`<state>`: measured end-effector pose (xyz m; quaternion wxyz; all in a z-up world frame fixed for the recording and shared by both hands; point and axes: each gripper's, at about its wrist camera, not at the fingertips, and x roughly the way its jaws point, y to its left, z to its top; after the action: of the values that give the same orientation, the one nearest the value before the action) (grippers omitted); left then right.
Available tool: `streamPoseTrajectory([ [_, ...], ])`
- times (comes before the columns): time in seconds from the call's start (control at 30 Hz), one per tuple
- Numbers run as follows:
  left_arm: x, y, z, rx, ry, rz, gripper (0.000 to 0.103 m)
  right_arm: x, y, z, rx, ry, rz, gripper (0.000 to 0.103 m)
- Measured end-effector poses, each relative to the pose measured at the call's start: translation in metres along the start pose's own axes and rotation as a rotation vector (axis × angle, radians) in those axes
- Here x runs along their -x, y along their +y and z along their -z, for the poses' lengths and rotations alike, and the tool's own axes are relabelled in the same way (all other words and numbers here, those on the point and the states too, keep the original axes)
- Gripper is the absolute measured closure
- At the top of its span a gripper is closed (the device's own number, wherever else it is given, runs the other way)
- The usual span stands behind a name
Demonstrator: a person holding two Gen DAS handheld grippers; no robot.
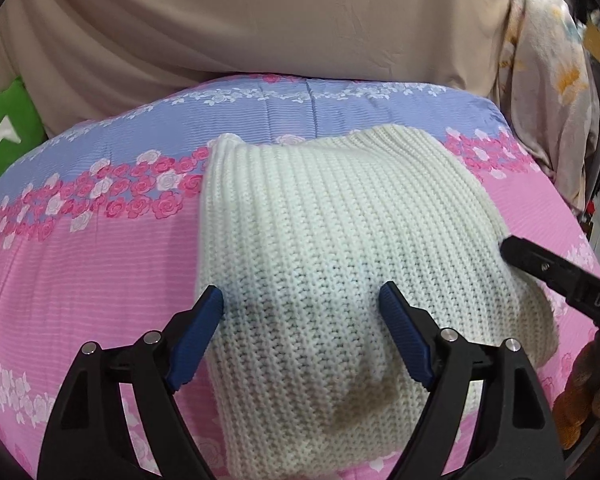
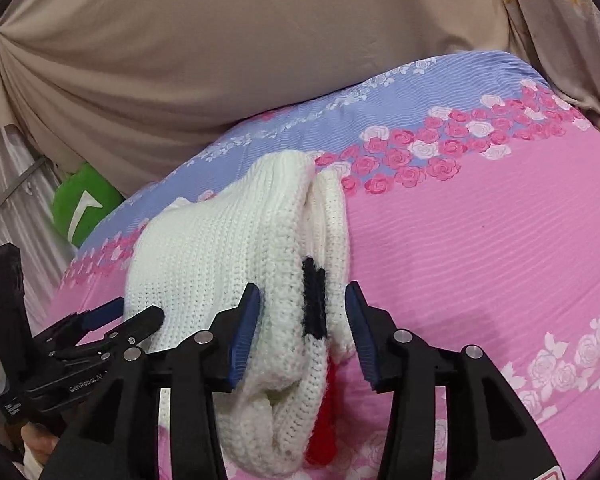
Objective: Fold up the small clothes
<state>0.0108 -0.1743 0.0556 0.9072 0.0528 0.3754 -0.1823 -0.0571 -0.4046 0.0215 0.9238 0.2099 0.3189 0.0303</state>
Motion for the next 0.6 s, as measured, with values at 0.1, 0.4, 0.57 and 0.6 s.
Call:
streamPoseTrajectory([
  [0.1,0.008,0.014,-0.003,0.070,-0.006,0.024,0.014,-0.006,-0.002,0.004,-0.014,0.019,0.000,0.042],
  [0.4,-0.015,0.021,-0.004,0.105,0.070,0.063,0.010,-0.029,-0.024,0.007,-0.162,0.095,-0.148,0.032],
  [0.57,-0.024,0.019,-0.005,0.105,0.078,0.065,0.005,-0.041,-0.027,0.006,-0.198,0.138,-0.208,0.026],
  [0.6,-0.025,0.019,-0.005,0.107,0.078,0.066,0.005,-0.044,-0.027,0.005,-0.204,0.147,-0.221,0.025],
])
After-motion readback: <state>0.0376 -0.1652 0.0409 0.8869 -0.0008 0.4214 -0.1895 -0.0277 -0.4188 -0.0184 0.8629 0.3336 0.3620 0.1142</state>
